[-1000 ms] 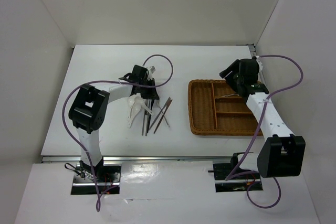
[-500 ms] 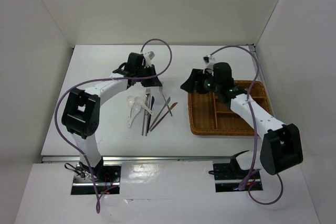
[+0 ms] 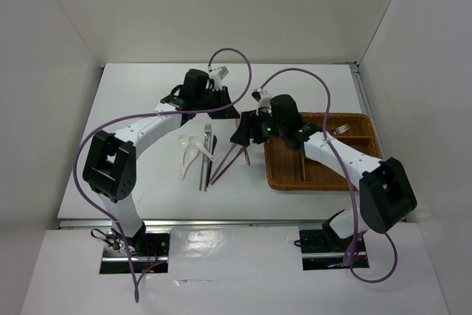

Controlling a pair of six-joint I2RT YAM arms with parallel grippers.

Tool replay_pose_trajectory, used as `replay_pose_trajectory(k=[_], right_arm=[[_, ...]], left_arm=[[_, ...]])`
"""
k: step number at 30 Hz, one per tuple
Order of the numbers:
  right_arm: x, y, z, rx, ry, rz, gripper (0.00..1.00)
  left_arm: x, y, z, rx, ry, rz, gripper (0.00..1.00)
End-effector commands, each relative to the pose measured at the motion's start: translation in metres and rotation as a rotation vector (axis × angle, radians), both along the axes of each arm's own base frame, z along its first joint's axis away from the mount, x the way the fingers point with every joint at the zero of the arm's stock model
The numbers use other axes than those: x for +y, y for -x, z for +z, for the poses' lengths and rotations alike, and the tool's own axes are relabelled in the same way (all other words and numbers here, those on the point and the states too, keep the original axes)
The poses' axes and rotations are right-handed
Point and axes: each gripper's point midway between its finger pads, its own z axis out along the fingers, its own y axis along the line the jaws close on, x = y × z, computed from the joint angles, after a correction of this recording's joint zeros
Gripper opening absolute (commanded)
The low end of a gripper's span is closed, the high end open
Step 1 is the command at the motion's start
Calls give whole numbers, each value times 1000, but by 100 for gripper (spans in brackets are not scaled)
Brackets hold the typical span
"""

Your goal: Sort the eating utensils into containers

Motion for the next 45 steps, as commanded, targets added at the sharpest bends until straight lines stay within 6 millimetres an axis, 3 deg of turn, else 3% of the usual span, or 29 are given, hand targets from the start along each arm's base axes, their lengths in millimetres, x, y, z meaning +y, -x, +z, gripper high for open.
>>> replay_pose_trajectory(k=[1, 4, 6, 10, 11, 12, 16, 19, 20, 23, 24, 25, 26, 30, 34, 43, 45], right_arm=[[13, -14, 24, -104, -26, 3, 74], [12, -19, 20, -99, -21, -24, 57], [8, -25, 19, -102, -8, -68, 48], [-3, -36, 17, -87, 14, -178, 17], [-6, -37, 15, -83, 27, -194, 4], [-9, -44, 18, -85, 25, -242, 0], [-32, -58, 10, -52, 79, -426, 0], [-77, -76, 4, -1, 122, -672, 0], [-99, -81, 0, 29, 149, -758, 0], [-158, -90, 2, 90, 175, -1045, 0], [-194, -96, 4, 123, 148, -1207, 0], [-212, -97, -1, 157, 154, -1281, 0], [-246, -97, -7, 208, 172, -1386, 0], [-312, -95, -25, 326, 128, -1647, 0], [-341, -99, -33, 328, 95, -1785, 0], [-369, -104, -60, 368, 131, -1964, 0], [-369, -105, -61, 375, 131, -1970, 0]], left_arm=[[-14, 15, 53, -84, 101, -59, 13], [-17, 21, 61, -108, 106, -75, 13], [-18, 24, 55, -93, 93, -75, 13], [-16, 29, 56, -101, 89, -79, 13], [-15, 30, 52, -91, 85, -79, 14], [-14, 31, 50, -82, 80, -78, 19], [1, 21, 36, -41, -16, 30, 54], [15, 12, 36, -61, -98, 87, 64], [24, 11, 28, -43, -142, 126, 65], [35, 5, 31, -70, -181, 162, 66], [42, 0, 31, -72, -187, 183, 66], [43, 2, 26, -61, -194, 182, 66], [46, 0, 26, -55, -189, 196, 66], [47, 5, 14, -12, -191, 207, 66], [55, 0, 11, -6, -197, 255, 66], [57, -10, -11, 37, -230, 266, 65], [54, -16, -7, 27, -223, 268, 65]])
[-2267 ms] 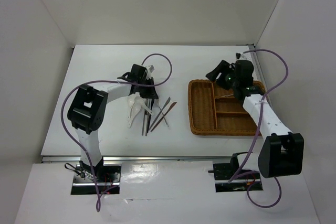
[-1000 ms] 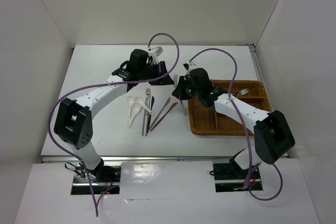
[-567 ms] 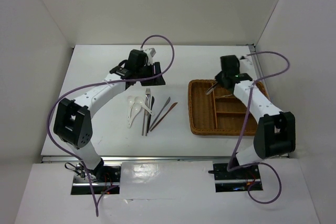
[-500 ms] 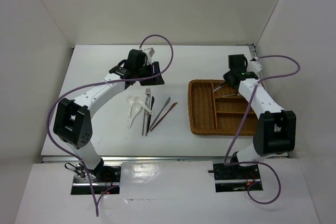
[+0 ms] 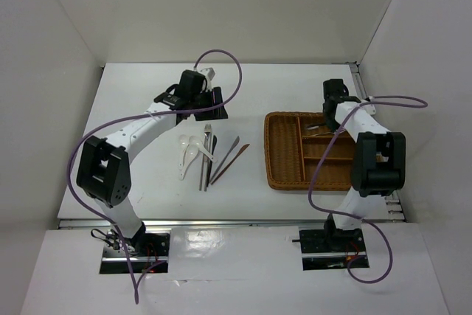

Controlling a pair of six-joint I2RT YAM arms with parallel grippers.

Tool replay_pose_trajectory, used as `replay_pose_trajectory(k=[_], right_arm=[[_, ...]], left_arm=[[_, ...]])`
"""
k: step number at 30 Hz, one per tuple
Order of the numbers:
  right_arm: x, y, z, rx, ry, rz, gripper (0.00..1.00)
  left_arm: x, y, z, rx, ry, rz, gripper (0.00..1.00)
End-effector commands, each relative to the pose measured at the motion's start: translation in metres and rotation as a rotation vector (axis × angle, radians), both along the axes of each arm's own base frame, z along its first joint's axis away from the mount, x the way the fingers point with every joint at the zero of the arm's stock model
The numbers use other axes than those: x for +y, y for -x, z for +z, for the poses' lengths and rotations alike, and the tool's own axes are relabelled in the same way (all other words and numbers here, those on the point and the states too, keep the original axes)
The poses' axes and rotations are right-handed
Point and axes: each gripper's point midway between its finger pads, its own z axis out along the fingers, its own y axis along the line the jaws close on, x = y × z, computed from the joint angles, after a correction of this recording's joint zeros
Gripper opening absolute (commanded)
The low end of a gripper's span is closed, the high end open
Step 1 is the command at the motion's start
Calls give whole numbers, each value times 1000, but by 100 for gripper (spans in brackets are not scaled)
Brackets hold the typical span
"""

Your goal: Sort the eating utensils into containers

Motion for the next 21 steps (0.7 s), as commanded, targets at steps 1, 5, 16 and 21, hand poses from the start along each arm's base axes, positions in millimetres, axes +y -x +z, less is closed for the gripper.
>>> replay_pose_trajectory(k=[1, 5, 16, 21], right_arm=[[-15, -10, 17, -49, 27, -92, 0], [-11, -11, 9, -25, 5, -81, 11], [-13, -18, 12, 1, 32, -47, 49], [-5, -27, 52, -71, 53, 103, 57]], left_arm=[[1, -16, 3, -11, 9, 30, 65], [0, -20, 0, -2, 5, 30, 65], [-2, -20, -13, 28, -3, 23, 64], [-1, -16, -13, 24, -1, 23, 64]])
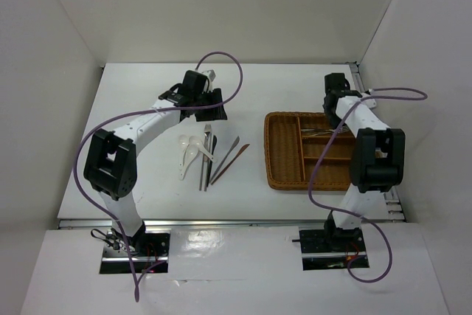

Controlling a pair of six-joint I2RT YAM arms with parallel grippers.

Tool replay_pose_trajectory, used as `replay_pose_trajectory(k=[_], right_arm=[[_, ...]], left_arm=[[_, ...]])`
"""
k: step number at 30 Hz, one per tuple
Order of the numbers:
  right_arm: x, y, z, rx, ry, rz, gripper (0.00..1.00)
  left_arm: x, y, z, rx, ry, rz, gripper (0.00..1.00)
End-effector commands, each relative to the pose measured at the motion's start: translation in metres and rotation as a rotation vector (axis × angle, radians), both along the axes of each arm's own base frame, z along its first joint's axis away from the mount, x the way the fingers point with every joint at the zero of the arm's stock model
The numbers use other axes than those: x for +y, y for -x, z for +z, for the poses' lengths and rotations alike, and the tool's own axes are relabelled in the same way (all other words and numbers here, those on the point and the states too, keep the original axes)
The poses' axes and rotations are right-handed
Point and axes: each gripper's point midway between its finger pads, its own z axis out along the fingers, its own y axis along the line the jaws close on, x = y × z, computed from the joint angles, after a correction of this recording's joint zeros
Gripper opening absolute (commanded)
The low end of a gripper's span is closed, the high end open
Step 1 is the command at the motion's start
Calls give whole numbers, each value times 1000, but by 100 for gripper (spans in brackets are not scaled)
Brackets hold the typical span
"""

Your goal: Sort the eating utensils into containers

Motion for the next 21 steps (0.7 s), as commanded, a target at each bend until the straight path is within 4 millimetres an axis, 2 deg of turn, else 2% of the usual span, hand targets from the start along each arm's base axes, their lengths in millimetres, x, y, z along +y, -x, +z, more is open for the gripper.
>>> replay_pose_trajectory(k=[1, 2, 4, 5, 6, 7, 10, 14, 21], right_arm=[[3, -13, 54, -88, 75, 196, 59], [5, -13, 80, -156, 105, 251, 61], [7, -14, 97, -211, 181, 370, 67], [9, -12, 106, -237, 196, 390, 69], [8, -4, 120, -273, 218, 399, 71], [10, -5, 131, -301, 251, 443, 72], [15, -1, 153, -382, 299, 505, 75], [35, -3, 152, -422, 282, 637, 78], [47, -9, 139, -416, 226, 685, 78]], left_arm=[[-1, -4, 7, -30, 20, -1, 64], [1, 0, -1, -12, 12, -1, 64], [3, 3, -3, -25, -6, -23, 64], [4, 4, -8, -27, -13, -31, 64], [5, 4, -3, -41, -14, -37, 64], [5, 4, -5, -47, -19, -43, 64], [6, 4, -4, -50, -28, -53, 64], [8, 4, -21, -18, -51, -46, 64], [4, 13, -45, 15, -29, -76, 60]])
